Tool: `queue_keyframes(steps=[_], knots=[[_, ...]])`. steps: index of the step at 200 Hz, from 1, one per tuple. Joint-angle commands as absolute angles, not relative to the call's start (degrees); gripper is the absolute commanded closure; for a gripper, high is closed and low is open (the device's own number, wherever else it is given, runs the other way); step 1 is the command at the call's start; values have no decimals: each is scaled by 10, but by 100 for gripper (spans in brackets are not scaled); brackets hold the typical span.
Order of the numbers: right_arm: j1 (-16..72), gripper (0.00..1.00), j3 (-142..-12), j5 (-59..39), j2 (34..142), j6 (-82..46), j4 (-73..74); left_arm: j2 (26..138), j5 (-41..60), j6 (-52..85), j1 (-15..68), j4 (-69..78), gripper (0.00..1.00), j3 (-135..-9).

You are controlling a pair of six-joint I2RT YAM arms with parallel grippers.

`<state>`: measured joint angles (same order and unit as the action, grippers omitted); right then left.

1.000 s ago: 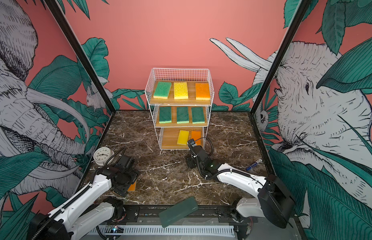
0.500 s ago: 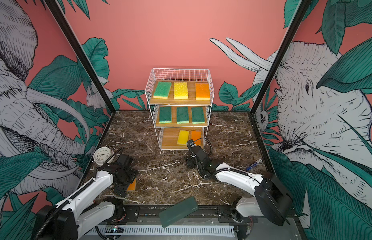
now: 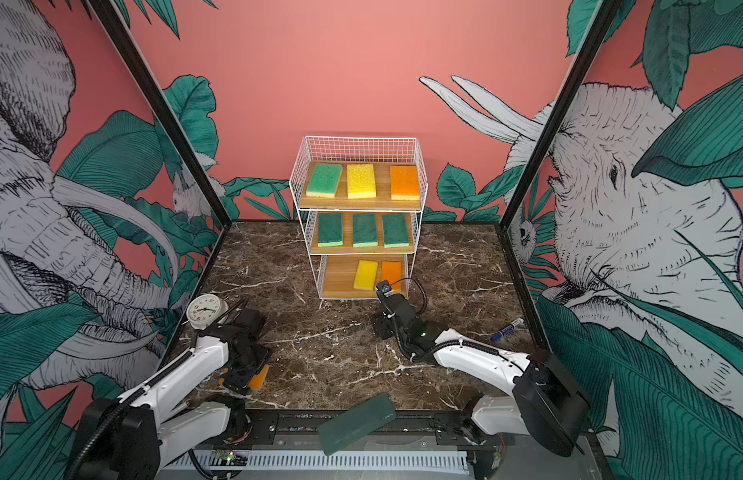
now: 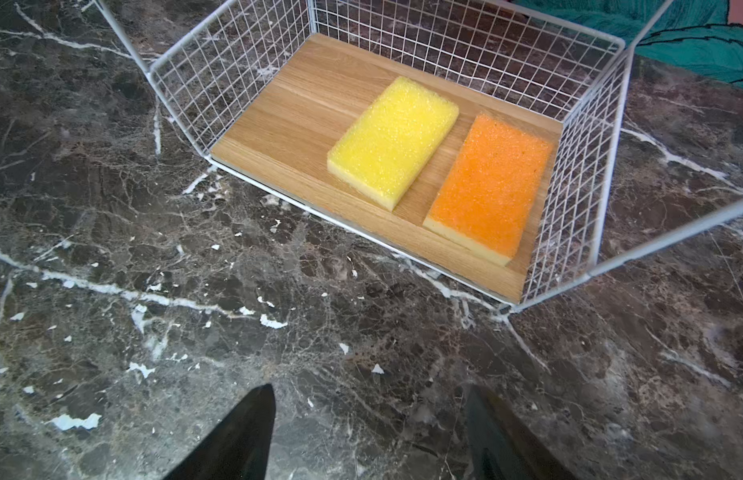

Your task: Place and organize the cleaning sponges onto the shelf

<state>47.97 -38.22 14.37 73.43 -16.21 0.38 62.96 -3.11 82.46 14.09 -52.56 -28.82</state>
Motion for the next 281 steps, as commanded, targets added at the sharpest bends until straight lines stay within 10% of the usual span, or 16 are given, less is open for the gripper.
queue_keyframes(steps=[1,91,159,281], knots=[[478,24,-372,159,711,-158,19,640,-18,811,139,-516,15,-276],[473,24,-364,179,691,-153,2,760,-23,589,193,-449,39,-417],[471,24,-360,188,658,-163,-30,865,-45,420,280,-414,29,-475],[471,26,-363,166,628,-207,-64,595,-96,530,297,-461,11,-341]])
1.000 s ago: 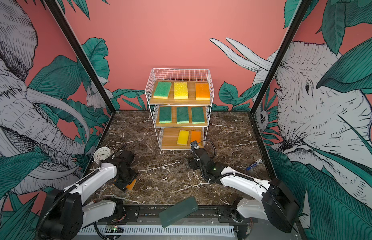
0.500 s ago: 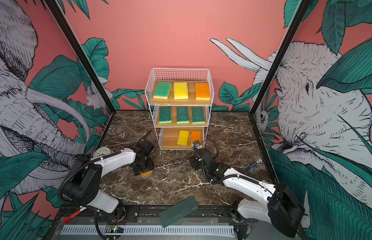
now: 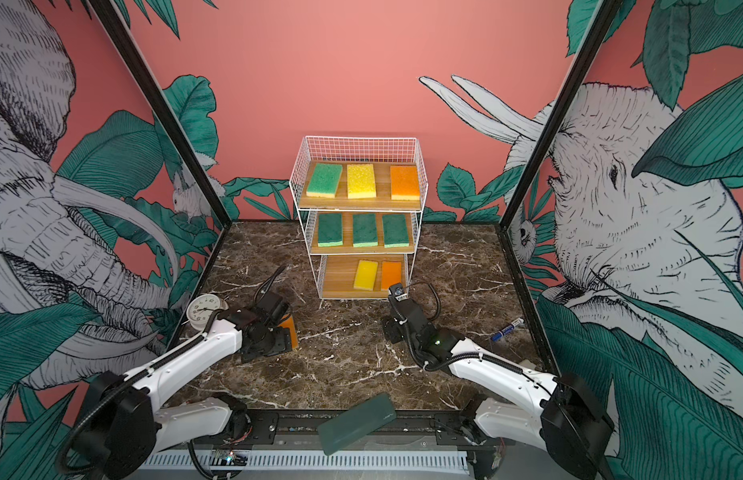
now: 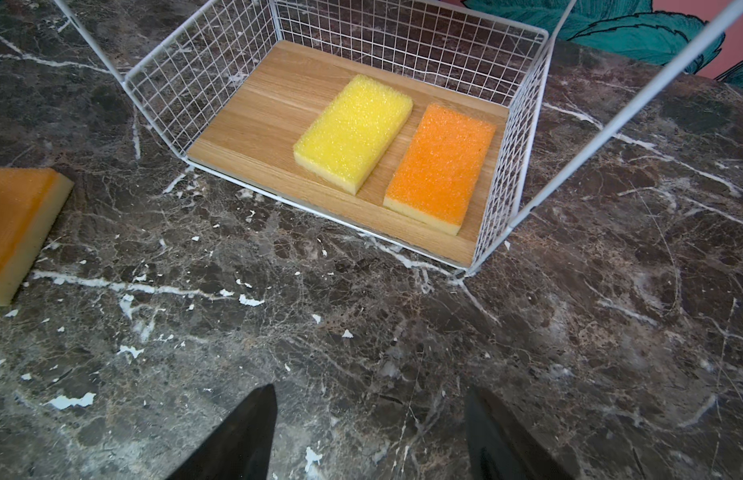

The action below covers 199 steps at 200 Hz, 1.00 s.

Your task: Place and organize the cleaning sponges onto the shelf

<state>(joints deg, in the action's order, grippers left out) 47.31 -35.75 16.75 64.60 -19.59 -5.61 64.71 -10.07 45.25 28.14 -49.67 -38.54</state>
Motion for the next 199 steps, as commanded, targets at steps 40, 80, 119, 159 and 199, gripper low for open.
queue_keyframes(steps=[40,80,119,159,199], knots=[[471,25,-377,157,627,-203,-79,578,-130,574,347,-366,7,-305],[471,20,-397,176,630,-206,-109,626,-153,568,351,-327,6,-299],[471,21,-407,187,619,-233,-135,663,-169,568,351,-302,4,-301],[472,21,-401,189,597,-261,-159,700,-167,559,351,-278,4,-309],[473,21,-398,199,568,-281,-191,762,-160,539,351,-299,7,-345]])
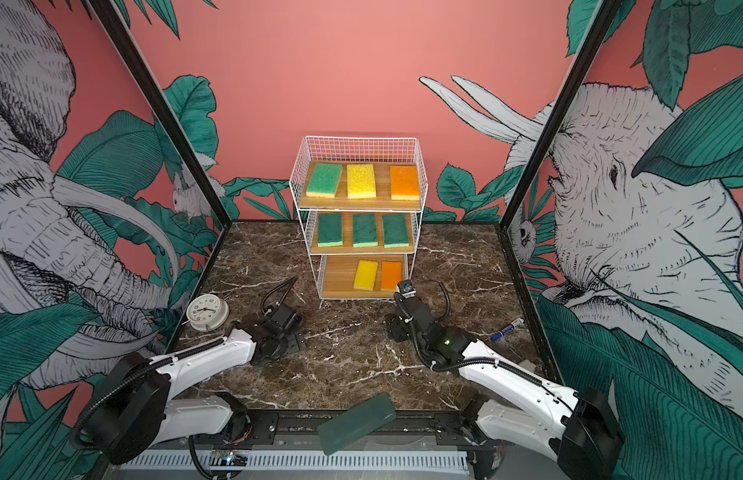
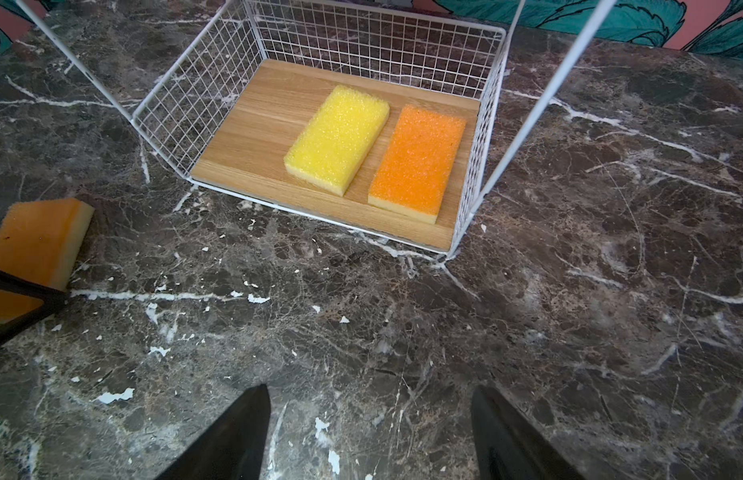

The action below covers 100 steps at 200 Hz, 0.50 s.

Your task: Place and organize the cleaning sponges onto the shelf

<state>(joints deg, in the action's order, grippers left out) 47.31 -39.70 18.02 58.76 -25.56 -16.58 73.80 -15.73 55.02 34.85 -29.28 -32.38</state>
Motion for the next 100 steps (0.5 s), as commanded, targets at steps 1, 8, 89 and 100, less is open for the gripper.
queue_keyframes(steps=[1,8,89,100], knots=[[473,21,-398,200,567,-282,-192,763,-159,538,351,-300,8,-345],[473,21,-398,202,562,-284,-199,769,-155,538,351,-301,9,-346],[476,22,-384,226,508,-316,-245,734,-141,481,351,-289,23,-297],[476,22,-381,227,505,-323,-248,720,-135,467,351,-290,23,-290]])
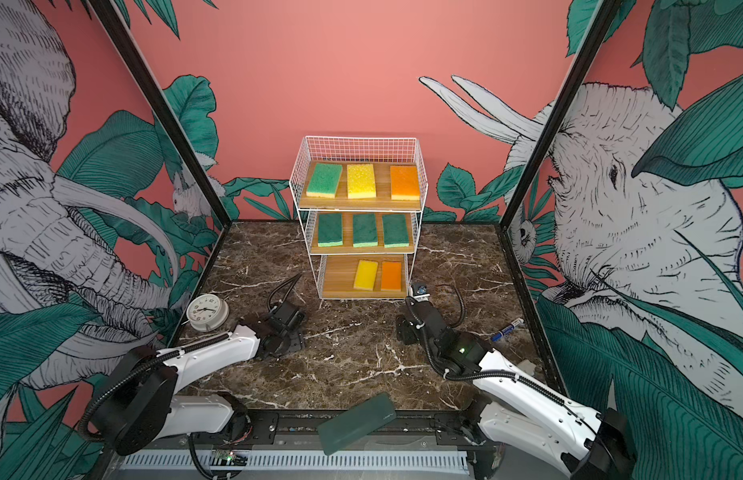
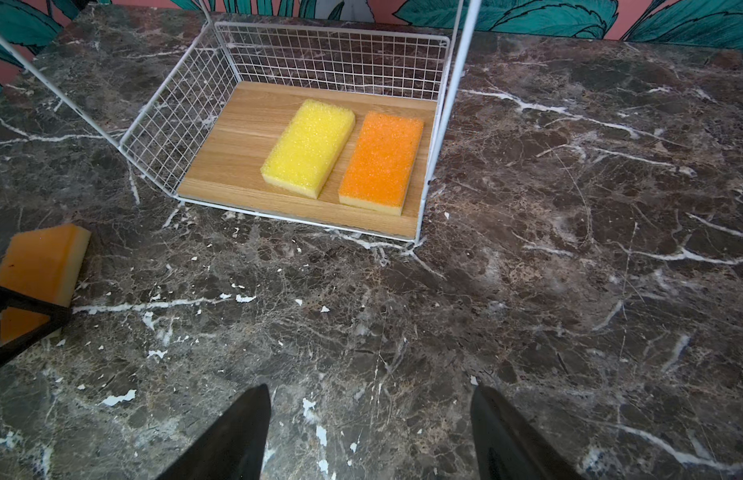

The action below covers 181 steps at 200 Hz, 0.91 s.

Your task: Place and organize the cleaning sponges onto the shelf

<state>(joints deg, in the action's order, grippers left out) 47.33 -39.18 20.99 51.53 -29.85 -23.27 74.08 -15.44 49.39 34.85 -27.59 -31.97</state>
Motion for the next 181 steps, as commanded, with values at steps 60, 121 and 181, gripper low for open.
queue_keyframes(steps=[60,121,181], knots=[[482,23,-377,241,514,-332,-254,476,-113,404,361,-340,24,-218],[489,24,-363,247,507,-354,-257,466,-72,343,381,-289,25,-218],[493,25,-363,262,494,-379,-301,539,-128,364,422,-266,18,-249]])
